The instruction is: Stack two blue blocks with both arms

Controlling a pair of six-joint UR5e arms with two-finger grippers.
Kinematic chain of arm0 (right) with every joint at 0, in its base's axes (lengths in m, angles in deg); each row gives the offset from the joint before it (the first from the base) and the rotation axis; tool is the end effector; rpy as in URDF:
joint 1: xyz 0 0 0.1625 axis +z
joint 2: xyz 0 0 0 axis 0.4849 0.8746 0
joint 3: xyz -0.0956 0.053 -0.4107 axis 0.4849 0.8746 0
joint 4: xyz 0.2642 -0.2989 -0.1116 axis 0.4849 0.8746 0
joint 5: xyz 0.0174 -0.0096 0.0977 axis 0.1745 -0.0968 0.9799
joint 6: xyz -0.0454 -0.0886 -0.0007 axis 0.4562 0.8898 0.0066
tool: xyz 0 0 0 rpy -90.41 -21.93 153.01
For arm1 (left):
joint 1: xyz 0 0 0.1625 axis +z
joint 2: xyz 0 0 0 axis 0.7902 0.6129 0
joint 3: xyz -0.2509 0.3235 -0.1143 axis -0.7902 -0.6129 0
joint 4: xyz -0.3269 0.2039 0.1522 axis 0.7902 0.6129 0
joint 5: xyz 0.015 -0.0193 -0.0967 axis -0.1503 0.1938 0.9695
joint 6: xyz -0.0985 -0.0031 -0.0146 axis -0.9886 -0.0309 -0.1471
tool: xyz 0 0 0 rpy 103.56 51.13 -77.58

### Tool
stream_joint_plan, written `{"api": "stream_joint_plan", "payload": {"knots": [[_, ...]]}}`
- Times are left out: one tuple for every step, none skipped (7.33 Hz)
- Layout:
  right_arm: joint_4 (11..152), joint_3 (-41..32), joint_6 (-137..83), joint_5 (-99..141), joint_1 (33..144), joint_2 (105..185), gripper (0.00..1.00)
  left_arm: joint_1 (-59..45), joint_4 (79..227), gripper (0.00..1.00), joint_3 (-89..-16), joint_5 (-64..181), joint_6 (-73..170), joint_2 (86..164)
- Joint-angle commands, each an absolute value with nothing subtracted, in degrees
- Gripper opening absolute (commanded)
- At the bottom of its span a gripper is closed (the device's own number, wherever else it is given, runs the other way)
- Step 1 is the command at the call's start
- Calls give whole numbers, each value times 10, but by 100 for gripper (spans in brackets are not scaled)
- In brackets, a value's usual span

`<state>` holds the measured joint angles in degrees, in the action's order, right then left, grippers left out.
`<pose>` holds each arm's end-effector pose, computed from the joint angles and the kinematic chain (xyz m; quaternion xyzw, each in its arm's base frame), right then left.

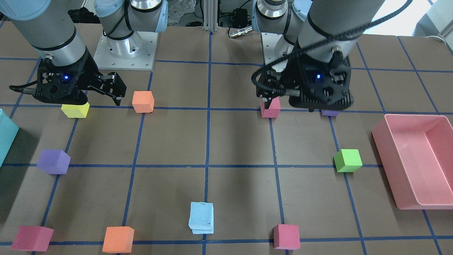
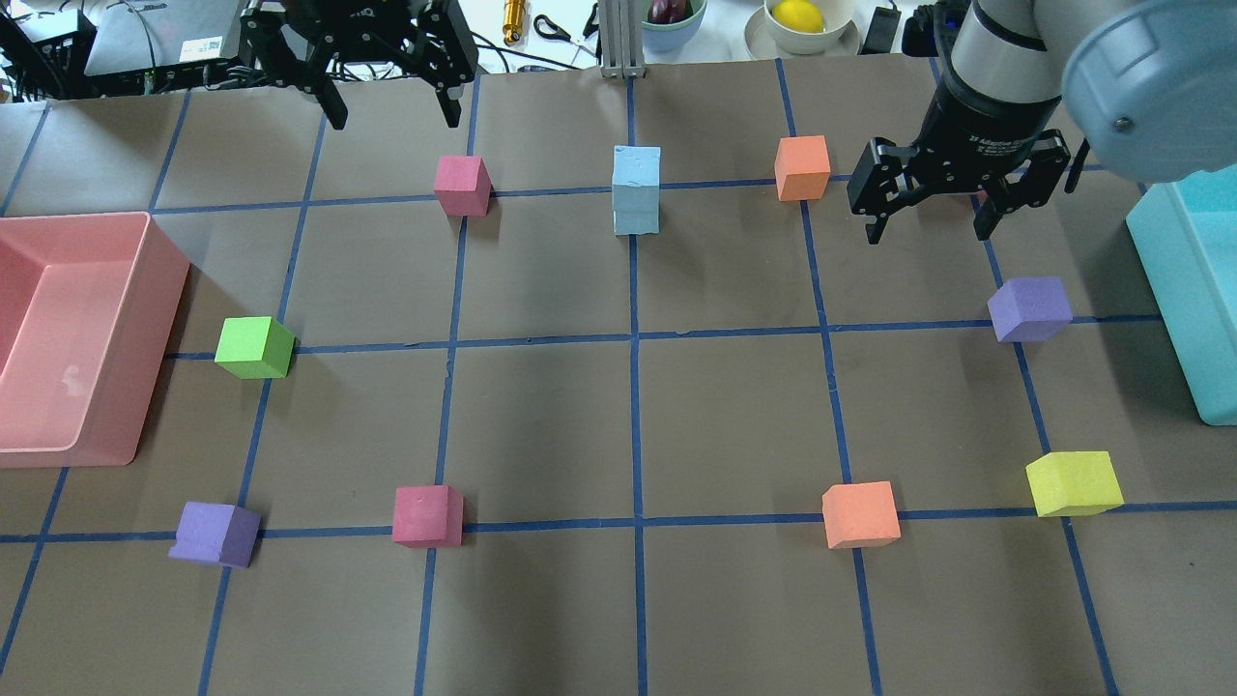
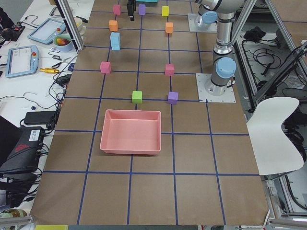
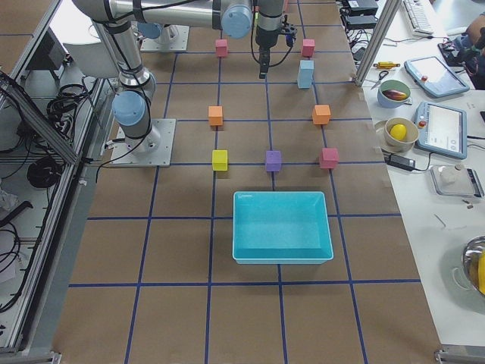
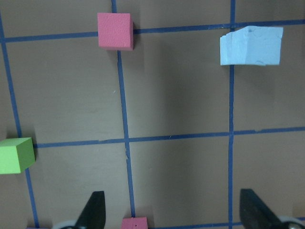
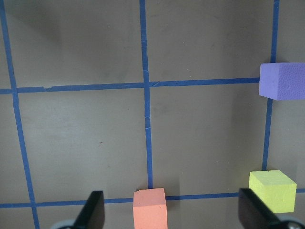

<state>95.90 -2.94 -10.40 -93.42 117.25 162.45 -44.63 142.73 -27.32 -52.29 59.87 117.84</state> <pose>0.1151 -0.5088 0.4552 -0.0147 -0.9994 -0.0271 0.0128 -0.2013 -0.5467 0.5536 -0.0289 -0.9990 -0.0327 0.0045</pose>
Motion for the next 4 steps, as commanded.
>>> {"api": "stream_joint_plan", "payload": {"knots": [[960, -29, -103, -935, 1172, 1625, 100, -439, 1344, 100, -390, -520, 601, 1119], [959, -29, -103, -936, 1172, 1625, 100, -440, 1261, 100, -413, -526, 601, 1120], [959, -29, -104, -936, 1171, 1625, 100, -434, 1249, 100, -415, -525, 603, 1118], [959, -22, -104, -933, 1170, 1625, 100, -428, 1251, 100, -415, -525, 602, 1118]]}}
